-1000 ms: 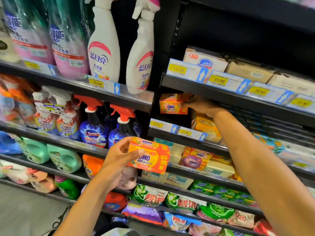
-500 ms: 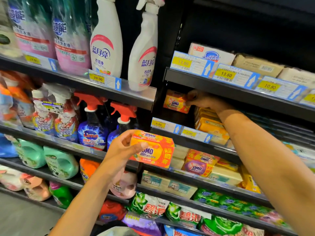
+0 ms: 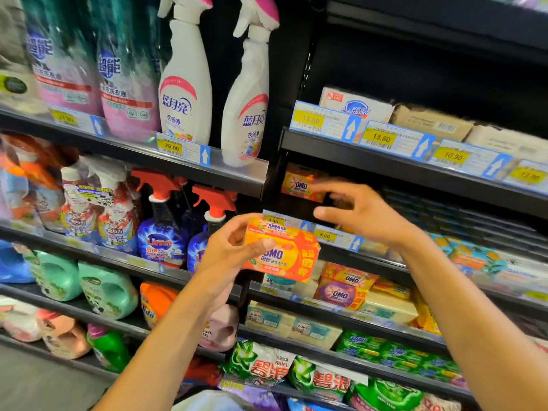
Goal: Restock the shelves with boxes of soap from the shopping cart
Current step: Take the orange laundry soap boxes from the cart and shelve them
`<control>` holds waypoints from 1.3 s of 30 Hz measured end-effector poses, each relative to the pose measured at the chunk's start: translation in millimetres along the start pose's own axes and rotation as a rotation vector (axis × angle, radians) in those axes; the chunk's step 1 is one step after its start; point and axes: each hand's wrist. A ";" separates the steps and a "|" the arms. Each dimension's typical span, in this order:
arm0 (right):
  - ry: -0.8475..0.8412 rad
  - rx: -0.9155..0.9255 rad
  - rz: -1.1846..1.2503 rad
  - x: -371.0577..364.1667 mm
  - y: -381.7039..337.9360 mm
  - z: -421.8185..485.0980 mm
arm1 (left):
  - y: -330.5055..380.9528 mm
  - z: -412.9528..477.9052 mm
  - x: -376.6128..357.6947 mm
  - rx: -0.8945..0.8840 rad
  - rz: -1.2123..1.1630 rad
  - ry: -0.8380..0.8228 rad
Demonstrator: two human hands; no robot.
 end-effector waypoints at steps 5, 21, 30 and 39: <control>-0.172 0.022 -0.050 -8.5 -28.7 -22.1 | 0.9 12.6 -15.2 -0.042 -0.004 -0.009; 0.149 0.038 0.110 13.8 9.5 -8.7 | -46.8 29.2 0.8 -0.729 1.308 -0.163; 0.143 -0.037 -0.017 7.1 43.6 40.7 | -65.8 44.6 -2.9 -0.763 1.682 -0.356; 0.014 -0.070 -0.210 7.8 56.8 72.4 | -77.1 48.5 -10.9 -0.772 1.633 -0.218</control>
Point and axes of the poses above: each hand's wrist, its own z-axis towards the middle knuckle, its own x-axis out of the back of the hand, y = z × x, and after that the axes turned 6 degrees about -y, right-handed
